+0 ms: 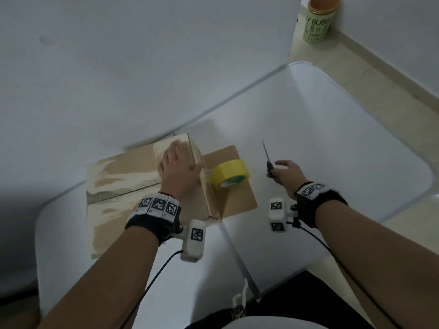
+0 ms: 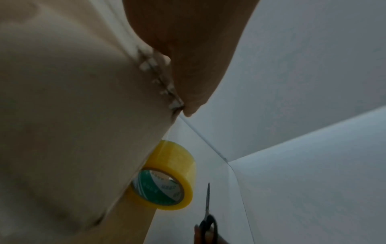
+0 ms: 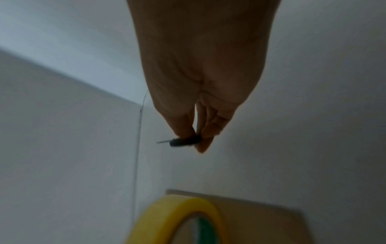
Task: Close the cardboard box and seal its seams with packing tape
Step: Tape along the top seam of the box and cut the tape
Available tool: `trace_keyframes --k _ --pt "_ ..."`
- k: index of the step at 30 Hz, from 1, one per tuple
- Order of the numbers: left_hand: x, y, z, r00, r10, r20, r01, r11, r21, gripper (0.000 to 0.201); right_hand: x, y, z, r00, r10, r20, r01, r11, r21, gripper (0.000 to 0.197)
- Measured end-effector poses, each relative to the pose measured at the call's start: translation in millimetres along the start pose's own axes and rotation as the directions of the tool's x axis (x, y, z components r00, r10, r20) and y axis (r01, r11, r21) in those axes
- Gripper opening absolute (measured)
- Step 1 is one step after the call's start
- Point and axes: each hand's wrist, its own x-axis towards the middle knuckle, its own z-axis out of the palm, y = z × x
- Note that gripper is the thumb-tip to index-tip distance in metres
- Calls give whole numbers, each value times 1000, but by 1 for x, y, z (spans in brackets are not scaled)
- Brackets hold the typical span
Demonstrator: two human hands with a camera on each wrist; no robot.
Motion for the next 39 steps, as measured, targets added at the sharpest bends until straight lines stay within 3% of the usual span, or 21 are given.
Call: trace_keyframes --k 2,4,7,9,11,12,14,16,17,19,23,26,30,33,37,39 --pt "7 3 -9 993 114 -18 -113 992 58 51 -13 -14 8 990 16 141 -47 974 221 30" --pt "17 7 -17 979 194 68 -200 976 87 31 -26 -27 13 960 6 280 -91 952 294 21" --pt "25 12 -28 941 171 291 -223 963 154 22 -45 -40 19 870 43 491 -173 960 222 16" --pt "27 14 -30 924 149 352 -220 961 170 22 -58 -43 21 790 137 597 -270 953 139 27" --pt "26 14 -29 922 157 355 -221 964 149 21 -68 -42 23 756 176 630 -287 955 79 34" --pt "26 13 -29 923 160 350 -220 966 138 21 -71 -39 24 774 172 609 -271 960 74 34" --pt "24 11 -27 927 166 338 -216 970 115 20 -71 -31 27 870 106 482 -186 975 121 29" --pt "22 10 -25 932 170 320 -210 973 96 18 -66 -22 28 965 -30 260 19 999 46 25" --pt "20 9 -24 934 171 312 -209 974 92 18 -61 -19 29 983 -117 138 127 990 -67 26" --pt "19 8 -23 938 180 297 -213 973 86 19 -51 -18 31 959 -285 2 275 924 -265 32" --pt "18 7 -22 935 188 301 -217 974 67 18 -30 -26 44 839 -497 221 534 678 -504 42" --pt "19 5 -21 936 182 302 -202 979 35 17 -19 -39 56 836 -398 378 546 546 -635 49" --pt "19 7 -19 940 154 305 -168 986 21 16 -13 -45 64 801 -221 556 591 441 -676 60" --pt "19 9 -19 945 135 297 -147 989 20 16 -13 -42 67 781 -240 576 624 340 -704 59" --pt "17 8 -17 950 110 292 -117 993 7 17 -12 -42 71 749 -280 601 640 70 -765 45" --pt "17 7 -17 949 103 297 -109 994 2 18 -13 -41 72 725 -335 601 642 13 -767 42"
